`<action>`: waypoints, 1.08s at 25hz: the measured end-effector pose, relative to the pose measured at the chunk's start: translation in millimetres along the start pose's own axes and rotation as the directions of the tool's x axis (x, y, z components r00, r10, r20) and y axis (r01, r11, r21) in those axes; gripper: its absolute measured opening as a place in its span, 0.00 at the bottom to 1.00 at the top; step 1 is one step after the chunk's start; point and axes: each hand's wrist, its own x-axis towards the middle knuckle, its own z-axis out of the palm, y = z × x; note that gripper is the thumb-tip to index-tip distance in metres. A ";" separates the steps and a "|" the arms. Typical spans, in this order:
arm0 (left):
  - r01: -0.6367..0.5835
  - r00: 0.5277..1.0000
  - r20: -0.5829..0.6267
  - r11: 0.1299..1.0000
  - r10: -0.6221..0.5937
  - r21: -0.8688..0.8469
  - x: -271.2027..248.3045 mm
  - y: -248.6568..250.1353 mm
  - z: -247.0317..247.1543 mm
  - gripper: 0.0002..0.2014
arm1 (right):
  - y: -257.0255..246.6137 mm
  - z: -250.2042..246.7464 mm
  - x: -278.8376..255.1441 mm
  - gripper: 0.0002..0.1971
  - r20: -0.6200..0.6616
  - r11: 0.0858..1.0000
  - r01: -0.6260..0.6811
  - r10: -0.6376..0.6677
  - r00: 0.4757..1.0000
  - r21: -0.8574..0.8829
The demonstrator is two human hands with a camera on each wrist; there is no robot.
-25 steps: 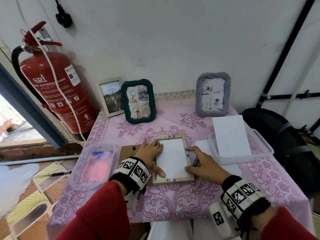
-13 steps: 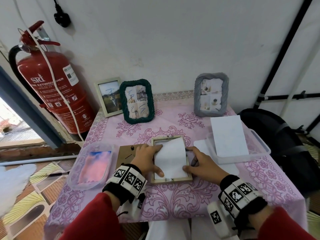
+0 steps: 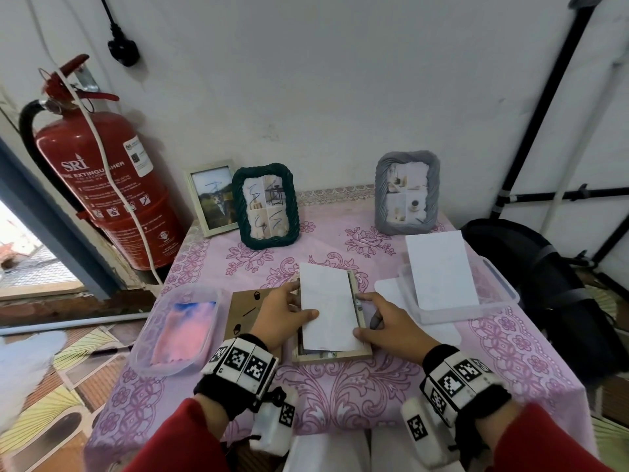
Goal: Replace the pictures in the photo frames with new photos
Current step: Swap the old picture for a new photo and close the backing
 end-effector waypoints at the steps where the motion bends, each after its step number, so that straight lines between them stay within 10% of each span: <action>1: 0.020 1.000 -0.004 0.999 -0.020 -0.036 -1.1 0.3 -0.5 0.30 | -0.5 -0.3 -0.1 0.31 0.001 1.000 0.001 -0.001 1.000 -0.008; 13: -0.083 0.991 -0.121 0.961 0.052 -0.265 -12.2 13.6 0.4 0.22 | -26.7 -38.5 -24.2 0.21 -0.190 0.954 0.214 -0.254 0.948 -0.208; 18: -0.057 0.997 -0.061 0.950 0.040 -0.307 -8.5 19.1 30.7 0.23 | -2.9 -84.4 -41.8 0.24 -0.231 0.775 -0.060 -0.112 0.966 -0.629; 27: -0.023 0.999 0.013 0.950 0.029 -0.311 -0.2 23.2 69.7 0.20 | 40.9 -92.0 -55.2 0.15 -0.263 0.805 -0.108 -0.061 0.963 -0.583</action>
